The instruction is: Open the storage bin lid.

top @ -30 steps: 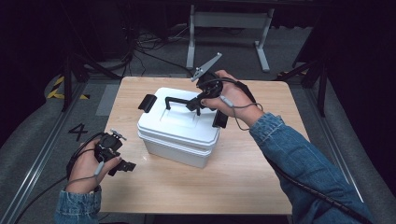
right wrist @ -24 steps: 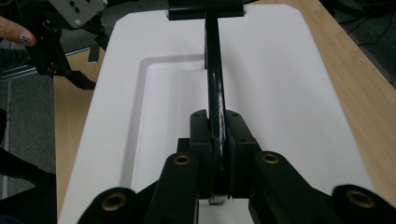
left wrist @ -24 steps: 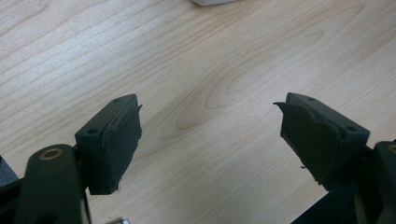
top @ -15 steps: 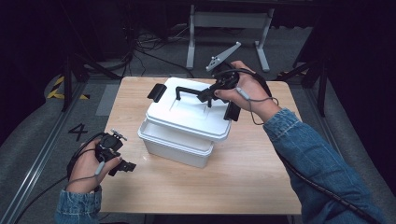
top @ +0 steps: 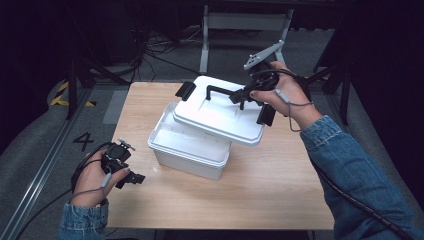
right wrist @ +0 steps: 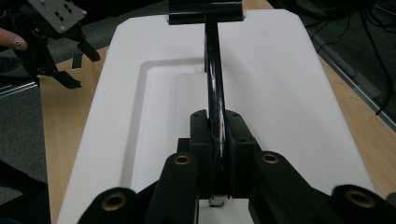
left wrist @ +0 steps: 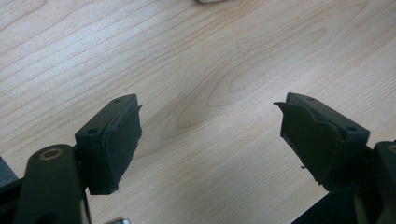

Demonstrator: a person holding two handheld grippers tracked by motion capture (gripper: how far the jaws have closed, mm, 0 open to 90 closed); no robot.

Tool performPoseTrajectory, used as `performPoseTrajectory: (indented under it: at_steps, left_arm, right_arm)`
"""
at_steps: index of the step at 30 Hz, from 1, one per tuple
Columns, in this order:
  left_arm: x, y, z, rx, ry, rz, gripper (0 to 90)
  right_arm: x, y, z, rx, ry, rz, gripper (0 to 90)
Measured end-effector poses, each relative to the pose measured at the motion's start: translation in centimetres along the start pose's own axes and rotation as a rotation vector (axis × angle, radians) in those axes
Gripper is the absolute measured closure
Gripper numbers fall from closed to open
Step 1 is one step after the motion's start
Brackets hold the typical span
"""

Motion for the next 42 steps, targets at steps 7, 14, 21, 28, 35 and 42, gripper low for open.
performPoseTrajectory:
  at_steps: [7, 14, 21, 28, 35, 42]
  left_arm:
    - [0.1, 0.0, -0.1, -0.008, -0.010, -0.002, 21.0]
    - [0.4, -0.2, -0.3, 0.004, -0.017, -0.004, 20.9]
    - [0.7, -0.5, -0.1, -0.018, -0.029, -0.006, 21.0]
    - [0.9, -0.5, -0.2, 0.006, -0.032, -0.012, 21.0]
    - [1.1, -0.2, -0.4, 0.048, -0.044, -0.003, 20.9]
    - [1.1, -0.3, -0.3, 0.040, -0.050, -0.005, 20.9]
  right_arm:
    - [-2.5, 2.2, 2.1, 0.054, 0.019, 0.053, 84.7]
    - [-4.4, 4.0, 4.0, 0.094, 0.020, 0.108, 84.7]
    - [-5.5, 5.4, 6.0, 0.126, 0.011, 0.151, 84.7]
    - [-6.5, 7.3, 8.1, 0.154, 0.005, 0.201, 84.7]
    - [-6.6, 9.0, 10.4, 0.190, -0.013, 0.234, 84.7]
    - [-5.9, 10.2, 12.6, 0.229, -0.024, 0.250, 84.7]
Point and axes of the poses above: each handheld gripper's, and its own axes: x roughly forward along the jaws, z roughly out of its underside, y roughly to its right, the point moved 4 cm from there along x, roughly forward along the jaws, and after that the axes turned 5 degrees about y, right-handed, at the moved point
